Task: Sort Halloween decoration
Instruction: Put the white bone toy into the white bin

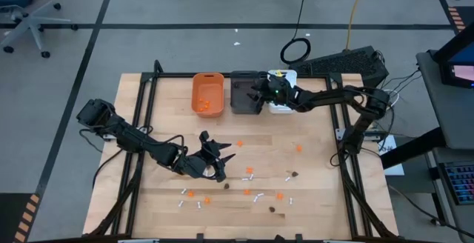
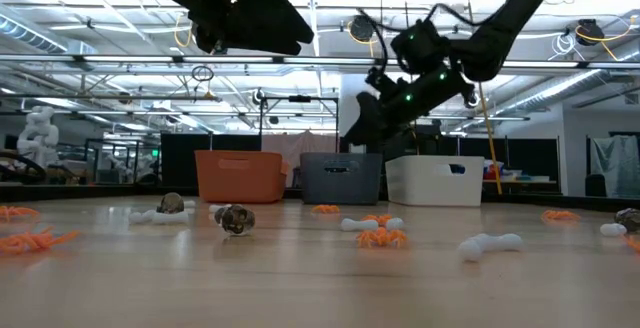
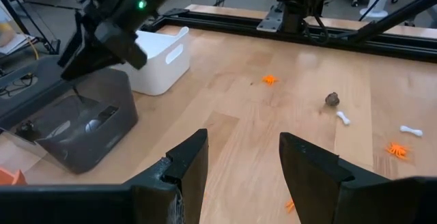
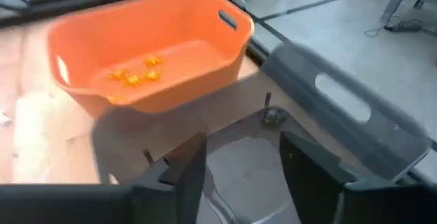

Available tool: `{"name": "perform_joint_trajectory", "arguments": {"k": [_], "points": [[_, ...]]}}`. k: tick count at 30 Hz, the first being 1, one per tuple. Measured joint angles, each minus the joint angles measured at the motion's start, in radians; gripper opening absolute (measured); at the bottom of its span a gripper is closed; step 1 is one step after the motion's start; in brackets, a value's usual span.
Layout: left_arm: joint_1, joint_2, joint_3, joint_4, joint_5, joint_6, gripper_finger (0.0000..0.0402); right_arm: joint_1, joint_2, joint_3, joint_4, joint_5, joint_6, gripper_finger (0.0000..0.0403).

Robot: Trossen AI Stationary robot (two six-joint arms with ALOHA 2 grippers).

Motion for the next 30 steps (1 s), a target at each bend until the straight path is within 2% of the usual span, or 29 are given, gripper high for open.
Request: {"name": "perform_joint_trajectory", "arguments": {"k": [4,7,11,15,19,23,30], "points": [[0.000,0.000,0.000,0.000,0.000,0.000,0.0180,0.020,-0.096,0.000,-0.085,-0.002,-0.031,0.0206],[0.000,0.000,0.000,-0.003,0.000,-0.001,0.0180,0.065,-0.192,0.000,-0.194,-0.006,-0.051,0.0214],[-0.005,0.000,0.000,-0.008,0.000,-0.003,0.0180,0.174,-0.326,-0.054,-0.290,-0.037,-0.082,0.0210],[-0.012,0.000,0.000,-0.035,0.000,-0.002,0.0180,0.318,-0.447,-0.165,-0.292,-0.089,-0.096,0.0204],[-0.007,0.000,0.000,-0.052,0.000,0.000,0.0180,0.467,-0.508,-0.290,-0.229,-0.108,-0.081,0.0204],[0.005,0.000,0.000,-0.060,0.000,0.001,0.0180,0.589,-0.500,-0.401,-0.077,-0.099,-0.037,0.0203],[0.034,0.002,-0.001,-0.119,0.019,0.000,0.0180,0.721,-0.391,-0.500,0.167,0.067,0.004,0.0203]]}}
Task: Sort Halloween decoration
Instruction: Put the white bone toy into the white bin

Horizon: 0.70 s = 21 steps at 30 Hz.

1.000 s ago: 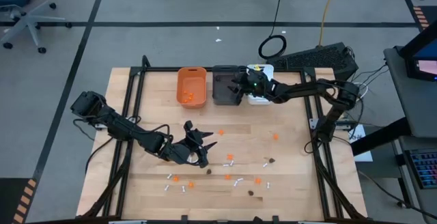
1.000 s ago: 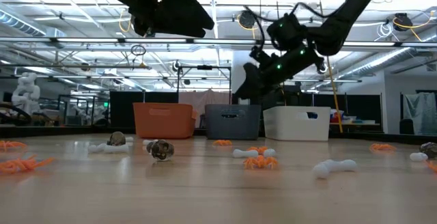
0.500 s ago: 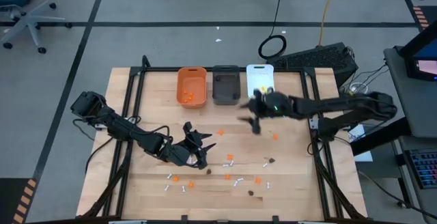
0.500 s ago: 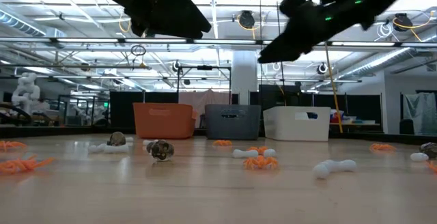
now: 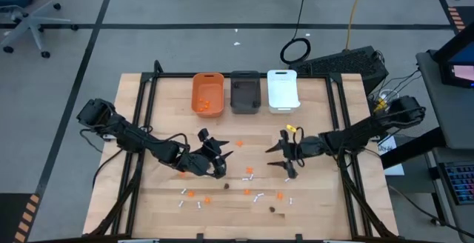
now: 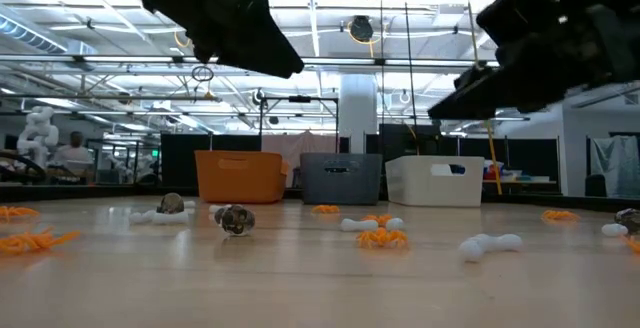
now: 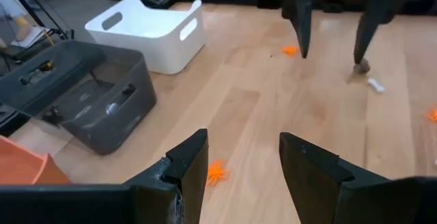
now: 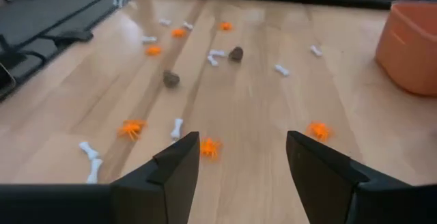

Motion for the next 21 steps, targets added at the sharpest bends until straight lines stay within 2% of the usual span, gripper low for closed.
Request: {"name": "perform_joint_trajectory", "arguments": {"k": [12,15,21], "points": [[0.003,0.036,0.001,-0.026,0.142,-0.022,0.0180,0.069,0.205,-0.002,0.177,0.013,0.027,0.0203],[0.003,0.040,-0.001,-0.096,0.147,-0.054,0.0180,0.069,0.230,-0.002,0.215,0.013,0.015,0.0203],[0.005,0.039,0.000,-0.317,0.142,-0.225,0.0180,0.069,0.230,-0.001,0.226,0.013,0.005,0.0203]]}}
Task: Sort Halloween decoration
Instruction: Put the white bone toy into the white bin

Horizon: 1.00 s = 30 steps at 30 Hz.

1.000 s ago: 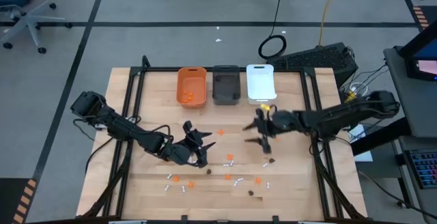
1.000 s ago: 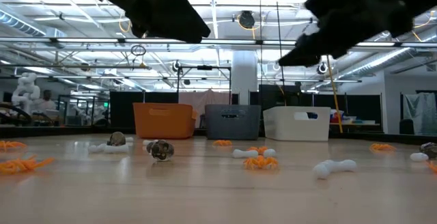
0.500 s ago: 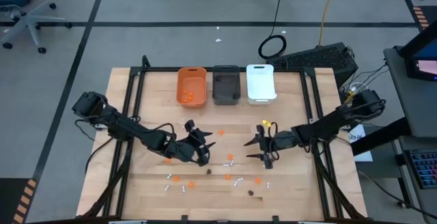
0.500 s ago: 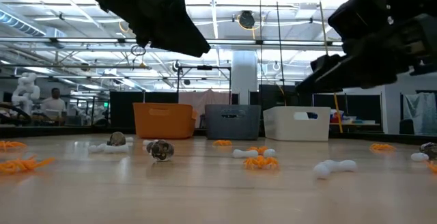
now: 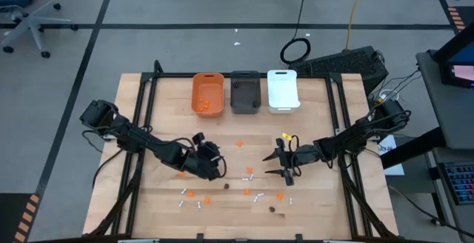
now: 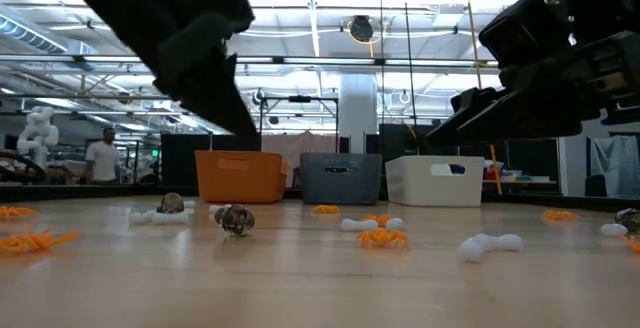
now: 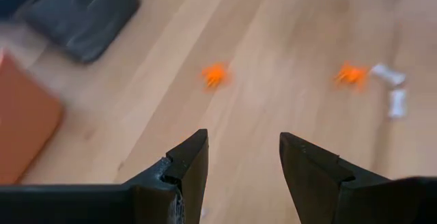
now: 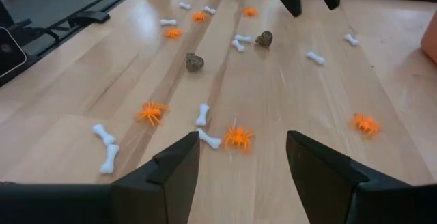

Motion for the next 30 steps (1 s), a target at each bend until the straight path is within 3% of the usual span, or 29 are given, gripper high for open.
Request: {"name": "perform_joint_trajectory", "arguments": {"k": [4,8,23,30], "points": [[0.000,0.000,0.000,-0.127,-0.010,-0.090,0.0180,0.000,0.000,0.000,0.001,0.000,0.003,0.0203],[0.001,0.000,-0.023,-0.135,-0.016,-0.114,0.0180,0.000,0.000,0.000,0.001,0.000,-0.009,0.0203],[0.034,0.016,-0.159,0.052,-0.021,-0.115,0.0180,-0.002,0.000,0.000,0.000,0.003,-0.030,0.0203],[0.085,0.066,-0.202,0.141,0.062,-0.103,0.0179,-0.002,0.000,0.000,-0.001,0.003,-0.030,0.0203]]}}
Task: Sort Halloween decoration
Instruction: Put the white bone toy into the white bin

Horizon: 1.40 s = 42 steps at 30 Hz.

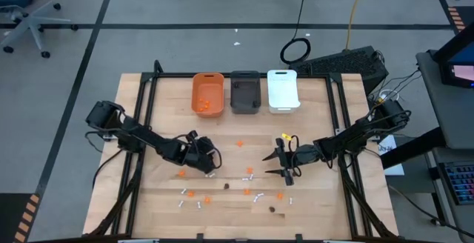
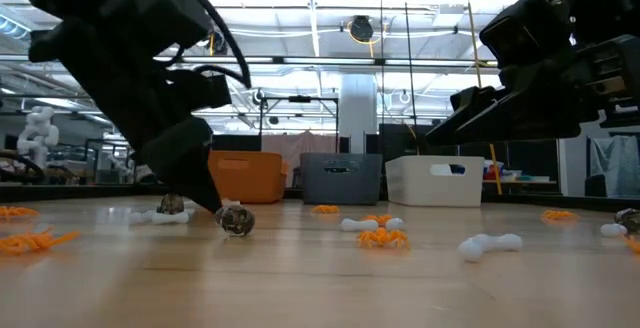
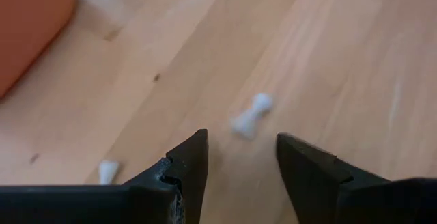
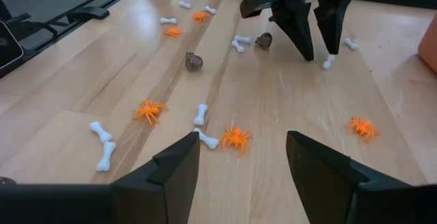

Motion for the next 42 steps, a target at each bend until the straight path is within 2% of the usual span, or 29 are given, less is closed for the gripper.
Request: {"name": "perform_joint_trajectory", "arguments": {"k": [9,15,20,25,37,40,42], "points": [[0.036,-0.006,0.003,0.021,0.081,0.177,0.0179,0.000,0.000,0.000,-0.001,-0.002,0.000,0.0203],[0.090,-0.006,0.006,0.042,0.118,0.233,0.0179,0.000,0.000,0.000,-0.001,-0.002,0.000,0.0203],[0.117,-0.005,0.006,0.079,0.140,0.450,0.0179,0.000,0.000,0.000,-0.001,-0.003,0.000,0.0203],[0.147,-0.006,0.006,0.091,0.223,0.628,0.0179,0.000,0.000,0.000,-0.006,-0.003,0.001,0.0203],[0.311,-0.064,0.017,0.086,0.555,0.801,0.0180,-0.001,0.000,0.000,-0.023,0.001,-0.011,0.0203],[0.365,-0.064,0.013,0.145,0.638,0.815,0.0180,-0.001,0.000,0.000,-0.024,0.019,-0.021,0.0203],[0.396,-0.065,-0.004,0.218,0.729,0.836,0.0180,-0.001,0.000,0.000,-0.027,0.019,-0.021,0.0203]]}}
